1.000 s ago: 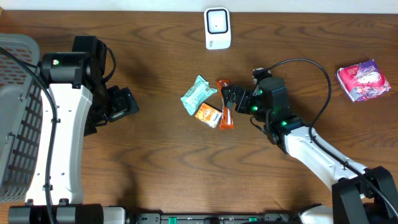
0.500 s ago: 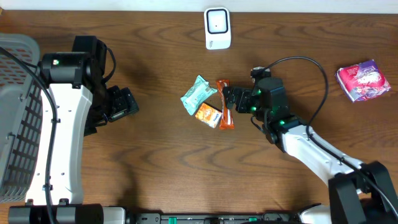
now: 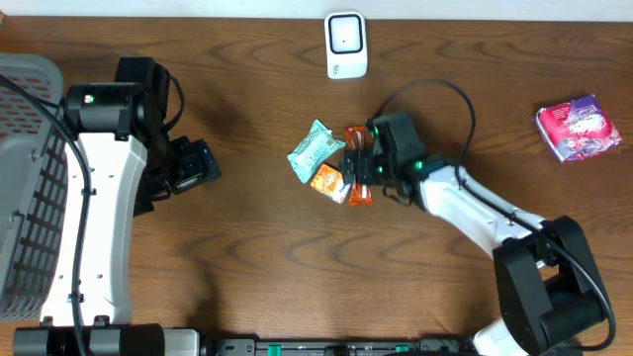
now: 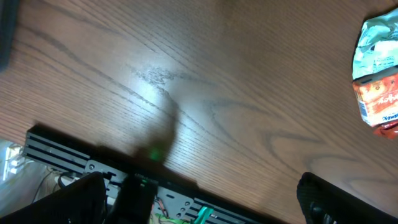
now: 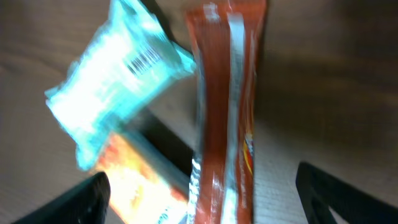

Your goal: Scan the item barcode

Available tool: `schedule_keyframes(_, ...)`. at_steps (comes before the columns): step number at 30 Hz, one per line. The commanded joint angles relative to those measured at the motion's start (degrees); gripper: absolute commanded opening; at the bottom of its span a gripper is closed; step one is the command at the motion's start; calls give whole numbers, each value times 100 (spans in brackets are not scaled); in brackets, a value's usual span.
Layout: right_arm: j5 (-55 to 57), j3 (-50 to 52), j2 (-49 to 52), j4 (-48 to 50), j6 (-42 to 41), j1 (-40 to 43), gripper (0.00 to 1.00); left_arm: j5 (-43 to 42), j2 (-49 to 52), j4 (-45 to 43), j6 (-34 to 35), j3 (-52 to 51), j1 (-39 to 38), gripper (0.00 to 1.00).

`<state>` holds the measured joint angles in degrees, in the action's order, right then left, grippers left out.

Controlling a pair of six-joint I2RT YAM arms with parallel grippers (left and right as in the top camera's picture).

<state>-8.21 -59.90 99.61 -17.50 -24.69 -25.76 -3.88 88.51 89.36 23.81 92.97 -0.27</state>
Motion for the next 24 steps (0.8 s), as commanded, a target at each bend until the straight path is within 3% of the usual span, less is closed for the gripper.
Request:
schedule_keyframes(1,111,-881,-7,-1032,267,-55,93,92,22,13,26,-13,11,98)
schedule_keyframes(11,-11,-1152,813,-1161,223,2,98,92,22,13,26,-13,11,98)
schedule_keyframes(18,96,-1154,1303,-389,223,-57,85,92,22,13,26,-13,11,98)
schedule_keyframes(24,603,-1154,1303,-385,90,-103,61,92,22,13,26,-13,11,98)
